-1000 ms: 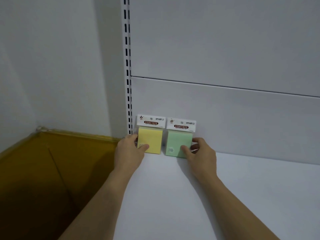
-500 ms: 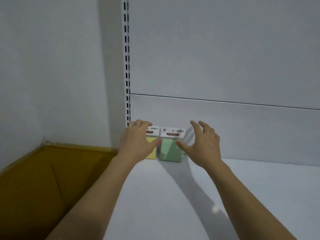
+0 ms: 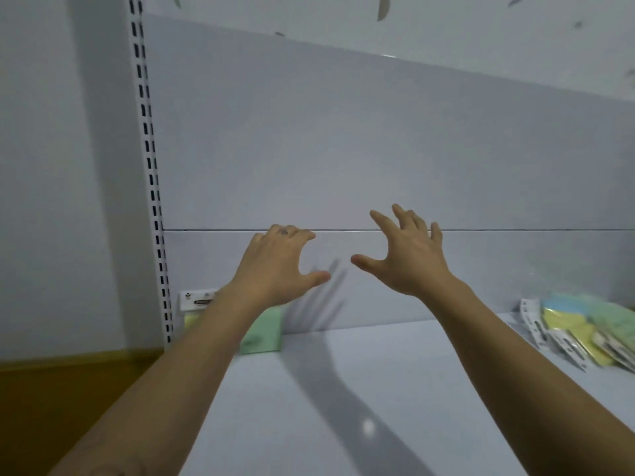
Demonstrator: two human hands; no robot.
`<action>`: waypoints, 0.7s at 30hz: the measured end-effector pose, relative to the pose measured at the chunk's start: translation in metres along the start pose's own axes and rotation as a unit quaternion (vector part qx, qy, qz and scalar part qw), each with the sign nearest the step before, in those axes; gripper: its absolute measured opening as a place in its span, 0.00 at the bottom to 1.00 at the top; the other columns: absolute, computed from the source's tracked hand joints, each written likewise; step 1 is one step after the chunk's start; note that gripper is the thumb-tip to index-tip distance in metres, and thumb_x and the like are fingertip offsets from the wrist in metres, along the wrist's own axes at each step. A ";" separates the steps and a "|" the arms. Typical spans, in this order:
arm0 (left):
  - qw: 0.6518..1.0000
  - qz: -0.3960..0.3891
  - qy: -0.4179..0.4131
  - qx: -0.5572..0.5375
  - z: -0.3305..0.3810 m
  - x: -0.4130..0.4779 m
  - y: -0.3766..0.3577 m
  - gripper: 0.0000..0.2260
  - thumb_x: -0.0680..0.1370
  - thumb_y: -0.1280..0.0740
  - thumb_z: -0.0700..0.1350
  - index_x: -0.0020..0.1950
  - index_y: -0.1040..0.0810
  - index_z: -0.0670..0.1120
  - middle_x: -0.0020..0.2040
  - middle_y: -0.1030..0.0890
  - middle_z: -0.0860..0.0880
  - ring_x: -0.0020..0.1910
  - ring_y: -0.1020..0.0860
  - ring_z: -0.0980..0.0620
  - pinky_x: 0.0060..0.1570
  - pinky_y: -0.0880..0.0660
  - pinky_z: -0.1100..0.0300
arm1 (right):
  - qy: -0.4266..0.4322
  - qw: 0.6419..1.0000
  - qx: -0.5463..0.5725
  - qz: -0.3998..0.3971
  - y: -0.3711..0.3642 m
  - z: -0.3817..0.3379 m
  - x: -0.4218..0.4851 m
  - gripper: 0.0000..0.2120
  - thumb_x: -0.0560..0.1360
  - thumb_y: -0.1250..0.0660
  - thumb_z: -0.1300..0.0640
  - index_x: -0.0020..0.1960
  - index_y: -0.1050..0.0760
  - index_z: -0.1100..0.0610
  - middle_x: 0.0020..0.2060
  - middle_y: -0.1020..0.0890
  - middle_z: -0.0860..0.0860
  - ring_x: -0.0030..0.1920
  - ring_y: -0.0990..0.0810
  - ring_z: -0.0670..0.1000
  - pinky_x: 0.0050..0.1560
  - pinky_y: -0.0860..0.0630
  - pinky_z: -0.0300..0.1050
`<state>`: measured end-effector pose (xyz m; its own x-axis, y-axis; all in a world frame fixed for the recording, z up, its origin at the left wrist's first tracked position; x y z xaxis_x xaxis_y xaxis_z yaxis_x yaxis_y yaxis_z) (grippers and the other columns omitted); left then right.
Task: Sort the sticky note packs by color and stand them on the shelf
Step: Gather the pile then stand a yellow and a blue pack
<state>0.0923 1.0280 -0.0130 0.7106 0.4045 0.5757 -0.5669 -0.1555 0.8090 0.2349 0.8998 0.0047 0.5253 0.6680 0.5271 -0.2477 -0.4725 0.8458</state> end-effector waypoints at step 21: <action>0.992 -0.036 -0.109 -0.044 0.237 0.044 -0.049 0.31 0.73 0.37 0.66 0.72 0.35 0.53 0.72 0.32 0.53 0.72 0.40 0.53 0.70 0.41 0.53 | -0.137 0.990 -0.012 -0.012 0.057 0.240 -0.077 0.39 0.73 0.39 0.33 0.77 0.49 0.44 0.78 0.48 0.51 0.77 0.51 0.53 0.74 0.57 0.61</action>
<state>0.2507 0.8397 0.0011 0.8181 0.2051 0.5373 -0.5394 -0.0509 0.8405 0.3755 0.6830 -0.0075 0.7322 0.4960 0.4667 -0.2497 -0.4420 0.8616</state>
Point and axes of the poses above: each hand's wrist, its own x-axis towards the middle knuckle, its own y-axis out of the back of the hand, z = x × y, the point moved 6 cm from there along x, towards the middle knuckle
